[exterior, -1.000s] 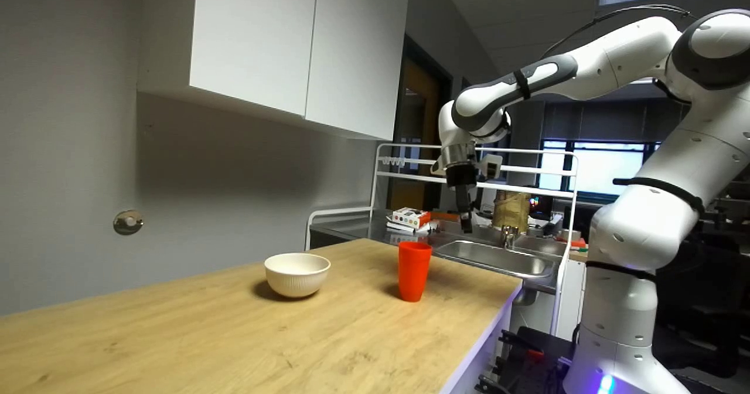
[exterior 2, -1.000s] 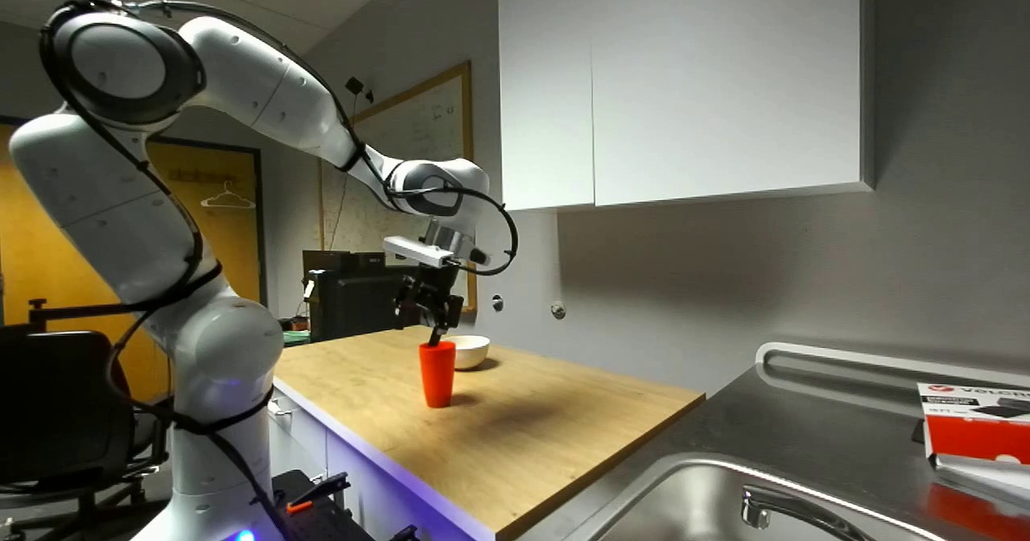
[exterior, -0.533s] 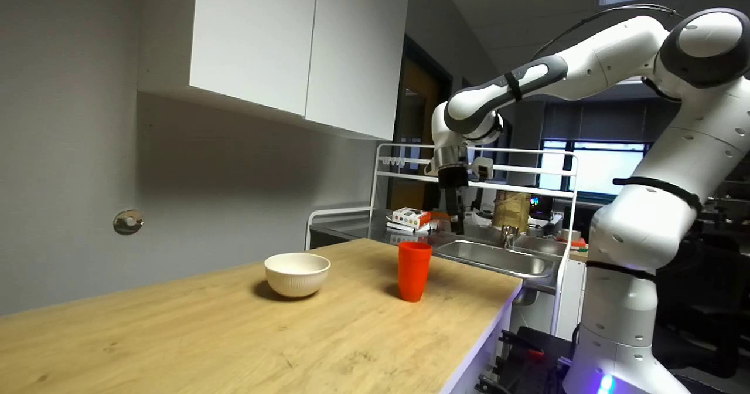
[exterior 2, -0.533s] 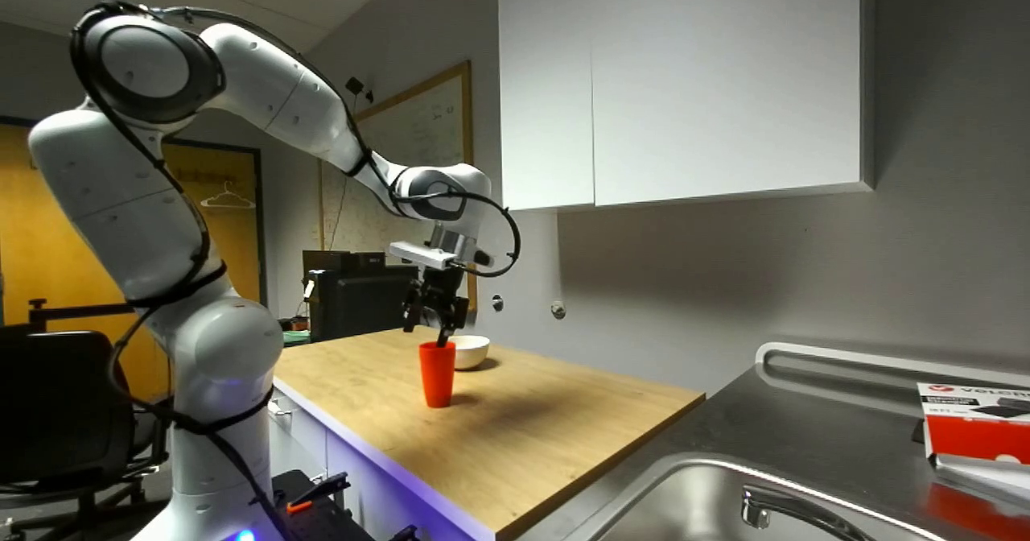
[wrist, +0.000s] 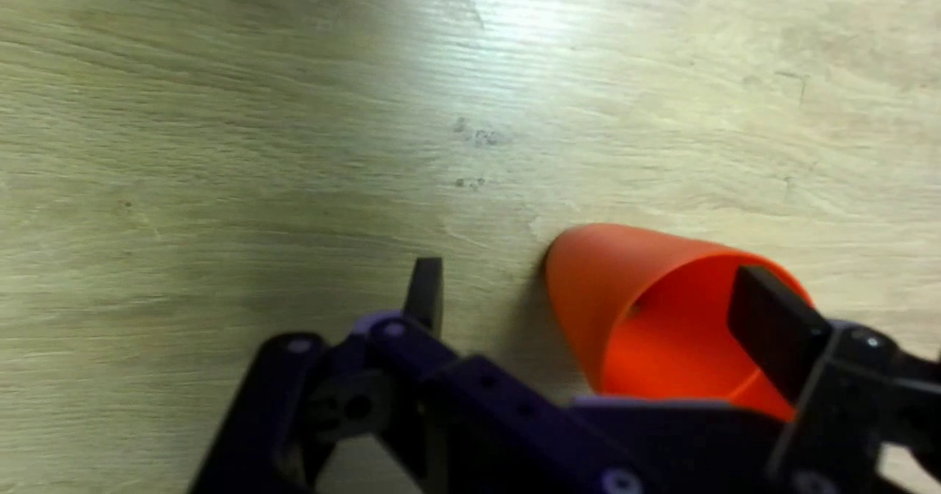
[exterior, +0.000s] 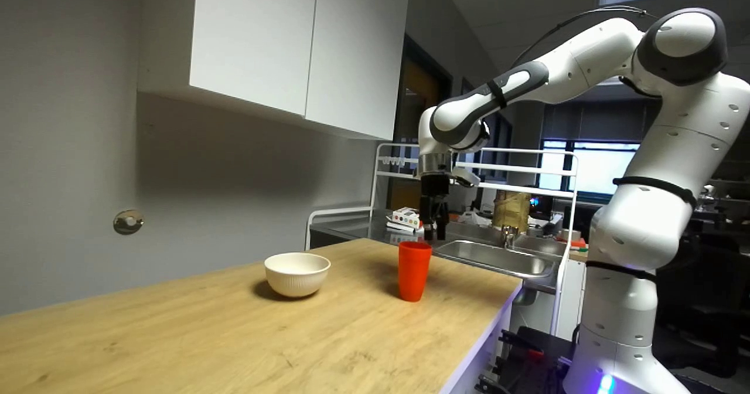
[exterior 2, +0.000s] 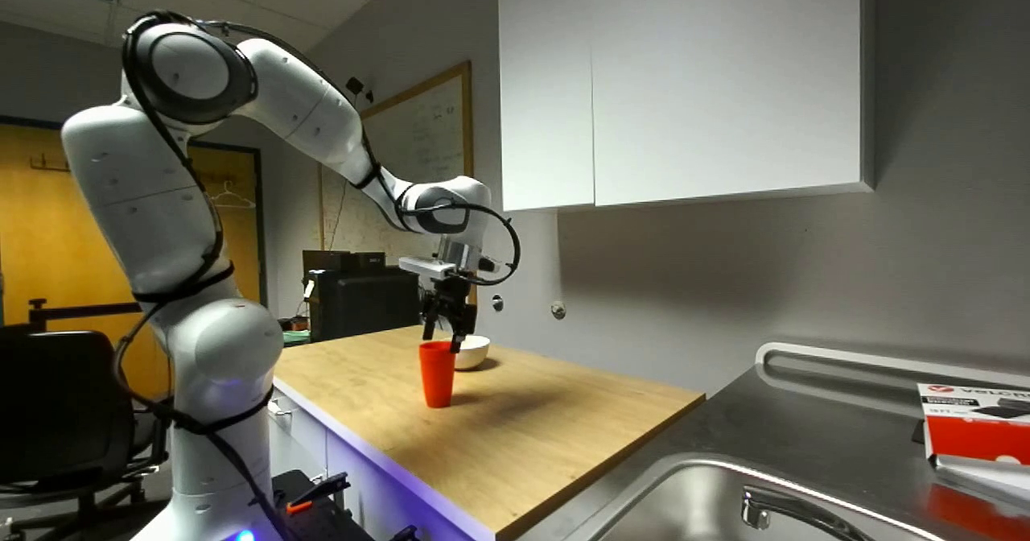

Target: Pour the beans from the cup into the bowl

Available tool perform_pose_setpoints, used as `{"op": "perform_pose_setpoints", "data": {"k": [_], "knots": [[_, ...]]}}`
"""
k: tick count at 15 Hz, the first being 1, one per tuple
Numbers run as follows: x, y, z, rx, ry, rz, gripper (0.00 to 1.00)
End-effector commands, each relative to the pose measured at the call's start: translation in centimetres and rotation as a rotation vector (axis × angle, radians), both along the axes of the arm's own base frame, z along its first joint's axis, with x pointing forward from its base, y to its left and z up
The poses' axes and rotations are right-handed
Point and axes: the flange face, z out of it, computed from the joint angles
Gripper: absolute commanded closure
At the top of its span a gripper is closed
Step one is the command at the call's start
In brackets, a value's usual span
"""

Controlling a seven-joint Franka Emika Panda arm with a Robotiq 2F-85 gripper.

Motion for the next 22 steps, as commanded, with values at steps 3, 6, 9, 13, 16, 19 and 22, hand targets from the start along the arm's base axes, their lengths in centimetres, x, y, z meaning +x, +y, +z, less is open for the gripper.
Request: {"op": "perform_pose_setpoints", "data": {"k": [3, 6, 9, 13, 16, 19, 22], "knots": [[2.2, 0.4, -1.8, -0.030, -0.016, -0.117, 0.00], [2.8, 0.3, -3.0, -0.044, -0.013, -0.160, 0.00], [3.1, 0.3, -4.0, -0.061, -0.007, -0.193, 0.25], [3.5, 0.5, -4.7, -0.069, -0.001, -0.222, 0.56], [3.8, 0.7, -4.9, -0.074, 0.001, -0.233, 0.80], [4.0, 0.9, -4.9, -0.077, 0.001, -0.242, 0.98], [4.1, 1.0, -4.8, -0.080, -0.001, -0.252, 1.00]]}}
